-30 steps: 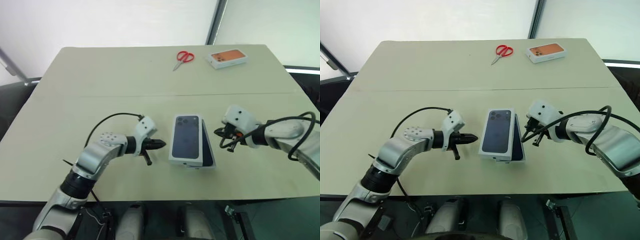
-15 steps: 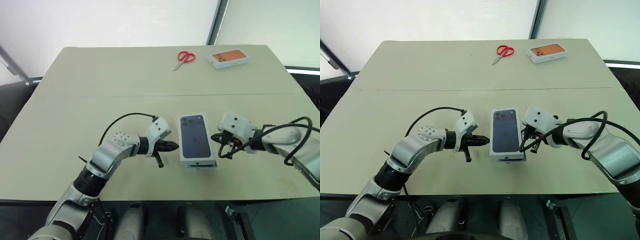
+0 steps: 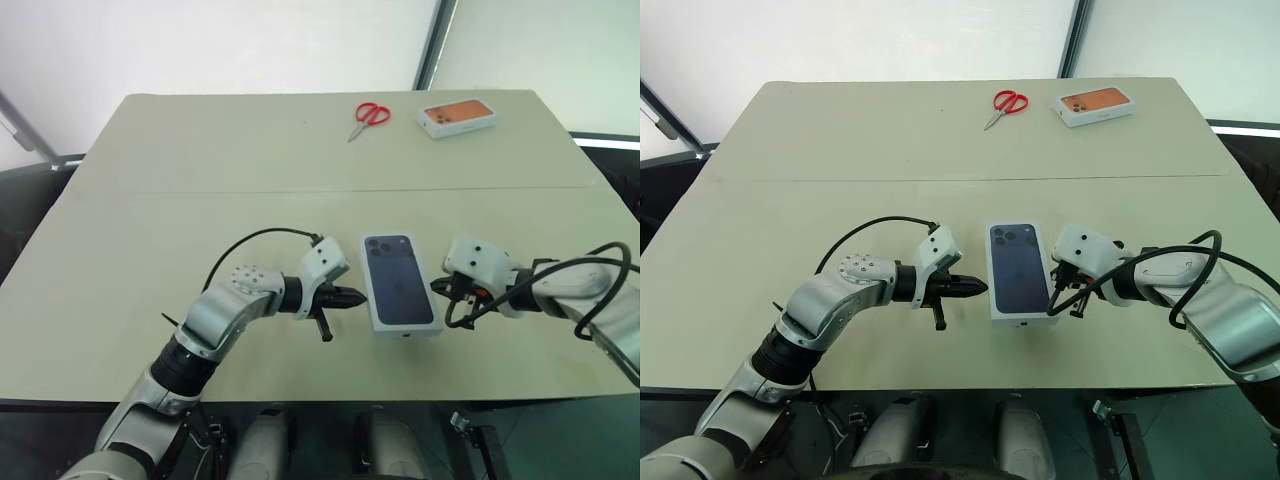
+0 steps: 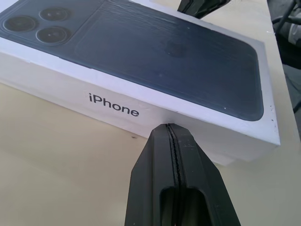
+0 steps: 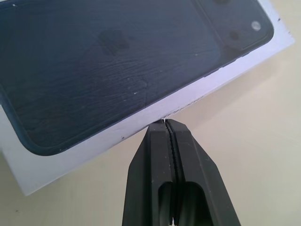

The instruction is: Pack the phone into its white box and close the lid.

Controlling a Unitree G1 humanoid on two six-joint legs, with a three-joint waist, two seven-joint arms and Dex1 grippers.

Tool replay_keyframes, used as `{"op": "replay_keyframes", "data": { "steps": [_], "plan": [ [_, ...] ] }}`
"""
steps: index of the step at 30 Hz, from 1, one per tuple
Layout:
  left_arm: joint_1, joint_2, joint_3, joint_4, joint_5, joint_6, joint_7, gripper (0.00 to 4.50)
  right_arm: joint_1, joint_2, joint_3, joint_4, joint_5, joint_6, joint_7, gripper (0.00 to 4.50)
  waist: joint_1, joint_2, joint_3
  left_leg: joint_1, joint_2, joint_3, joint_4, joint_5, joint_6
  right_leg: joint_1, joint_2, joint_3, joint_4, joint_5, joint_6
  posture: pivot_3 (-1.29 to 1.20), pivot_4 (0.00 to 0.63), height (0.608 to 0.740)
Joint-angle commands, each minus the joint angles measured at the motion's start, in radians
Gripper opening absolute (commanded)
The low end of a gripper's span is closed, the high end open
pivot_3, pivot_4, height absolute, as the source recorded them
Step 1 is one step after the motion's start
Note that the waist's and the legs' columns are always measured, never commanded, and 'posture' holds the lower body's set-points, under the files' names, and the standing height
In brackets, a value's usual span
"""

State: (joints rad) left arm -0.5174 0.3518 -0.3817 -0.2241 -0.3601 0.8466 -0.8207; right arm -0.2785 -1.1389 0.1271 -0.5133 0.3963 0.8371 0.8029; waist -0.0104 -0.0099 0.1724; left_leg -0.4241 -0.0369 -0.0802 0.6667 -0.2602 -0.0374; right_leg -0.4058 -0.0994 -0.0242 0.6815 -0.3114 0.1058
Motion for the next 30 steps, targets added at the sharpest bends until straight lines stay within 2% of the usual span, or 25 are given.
{"op": "replay_keyframes", "data": {
  "steps": [1,13,19,24,27,30],
  "plan": [
    [-0.014,-0.016,-0.019,-0.062,-0.023,-0.015,-0.02,0.0,0.002,0.014,-0.021,-0.074,0.012,-0.009,0.027,0.03,0.0,0.0,0.0,0.0,0.0,0.0,0.0,0.0,0.0,0.0,0.0,0.0,0.0,0.0,0.0,0.0,0.15,0.697],
    [-0.005,0.033,-0.048,-0.036,0.015,-0.024,-0.027,0.0,0.034,0.016,-0.014,-0.083,-0.025,-0.02,0.044,0.03,-0.001,0.0,0.0,0.0,0.0,0.0,0.0,0.0,0.0,0.0,0.0,0.0,0.0,0.0,0.0,0.0,0.15,0.697],
    [-0.008,0.038,0.014,-0.032,-0.012,-0.023,-0.036,0.0,0.039,0.005,-0.043,-0.051,-0.061,-0.038,0.049,0.03,-0.001,0.0,0.0,0.0,0.0,0.0,0.0,0.0,0.0,0.0,0.0,0.0,0.0,0.0,0.0,0.0,0.15,0.697],
    [-0.05,-0.002,0.157,-0.017,-0.109,0.009,-0.015,0.0,0.066,-0.028,-0.156,-0.009,-0.049,-0.076,0.101,0.03,0.001,0.0,0.0,0.0,0.0,0.0,0.0,0.0,0.0,0.0,0.0,0.0,0.0,0.0,0.0,0.0,0.15,0.697],
    [-0.11,-0.038,0.148,0.058,-0.063,-0.024,0.033,0.0,0.091,-0.022,-0.225,-0.026,0.007,-0.069,0.148,0.03,0.005,0.0,0.0,0.0,0.0,0.0,0.001,0.0,0.0,0.002,0.0,-0.001,0.0,0.0,0.0,0.0,0.15,0.697],
    [-0.182,-0.1,0.108,0.19,0.008,-0.036,0.11,0.0,0.122,-0.016,-0.236,-0.075,0.05,-0.058,0.182,0.03,0.007,-0.001,0.0,0.001,-0.001,0.0,0.001,0.0,0.0,0.002,0.0,-0.002,0.0,0.0,0.0,0.0,0.15,0.697]
  ]
}}
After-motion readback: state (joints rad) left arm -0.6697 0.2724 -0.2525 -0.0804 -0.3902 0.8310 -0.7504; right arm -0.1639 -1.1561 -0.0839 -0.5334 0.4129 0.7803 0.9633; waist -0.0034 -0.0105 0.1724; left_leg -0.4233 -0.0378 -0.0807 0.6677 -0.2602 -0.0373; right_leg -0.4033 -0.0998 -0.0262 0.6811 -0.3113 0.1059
